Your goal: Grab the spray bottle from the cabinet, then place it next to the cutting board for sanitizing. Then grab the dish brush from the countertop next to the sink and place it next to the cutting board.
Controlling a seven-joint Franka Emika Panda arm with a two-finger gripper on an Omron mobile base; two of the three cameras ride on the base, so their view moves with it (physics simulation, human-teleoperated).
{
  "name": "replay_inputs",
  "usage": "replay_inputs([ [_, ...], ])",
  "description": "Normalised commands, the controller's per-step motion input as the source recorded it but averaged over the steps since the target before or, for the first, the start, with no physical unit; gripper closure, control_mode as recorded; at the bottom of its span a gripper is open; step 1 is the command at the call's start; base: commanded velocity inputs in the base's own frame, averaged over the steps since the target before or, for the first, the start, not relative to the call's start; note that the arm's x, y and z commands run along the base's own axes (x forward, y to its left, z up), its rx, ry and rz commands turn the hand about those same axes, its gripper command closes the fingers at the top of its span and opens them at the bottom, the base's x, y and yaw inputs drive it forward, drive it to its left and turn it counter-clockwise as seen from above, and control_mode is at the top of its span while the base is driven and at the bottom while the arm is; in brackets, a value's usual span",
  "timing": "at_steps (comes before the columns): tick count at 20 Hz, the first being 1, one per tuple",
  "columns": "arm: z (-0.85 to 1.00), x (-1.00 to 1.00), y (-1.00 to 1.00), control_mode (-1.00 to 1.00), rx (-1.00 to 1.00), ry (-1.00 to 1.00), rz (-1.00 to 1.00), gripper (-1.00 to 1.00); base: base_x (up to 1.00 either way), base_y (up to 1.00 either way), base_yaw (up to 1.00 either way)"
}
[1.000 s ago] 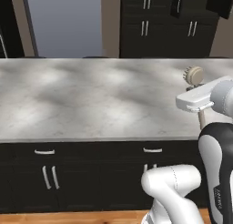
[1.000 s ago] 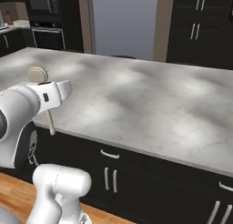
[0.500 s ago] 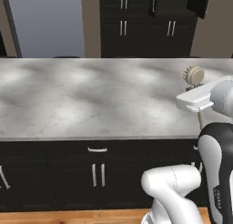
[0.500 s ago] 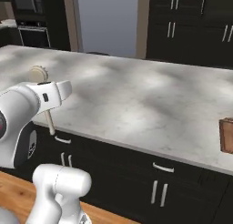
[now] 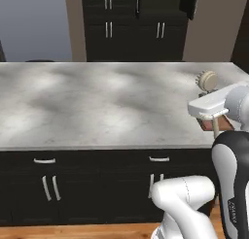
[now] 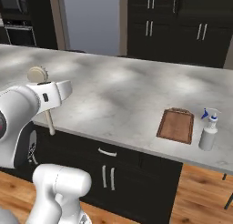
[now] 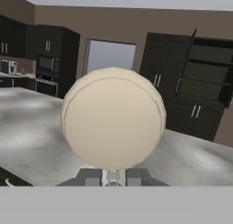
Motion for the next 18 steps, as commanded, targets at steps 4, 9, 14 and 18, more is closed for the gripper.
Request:
replay_inputs([
  [4,0.0,0.0,0.0,1.0,0.0,0.0,0.0,1.0,-0.06,-1.0,0.0],
  [9,0.0,0.0,0.0,1.0,0.0,0.0,0.0,1.0,0.09,-0.78,-0.02],
  [14,0.0,0.0,0.0,1.0,0.0,0.0,0.0,1.0,0.2,-0.02,-0.2],
  [18,0.0,0.0,0.0,1.0,0.0,0.0,0.0,1.0,0.31,0.02,-0.29],
])
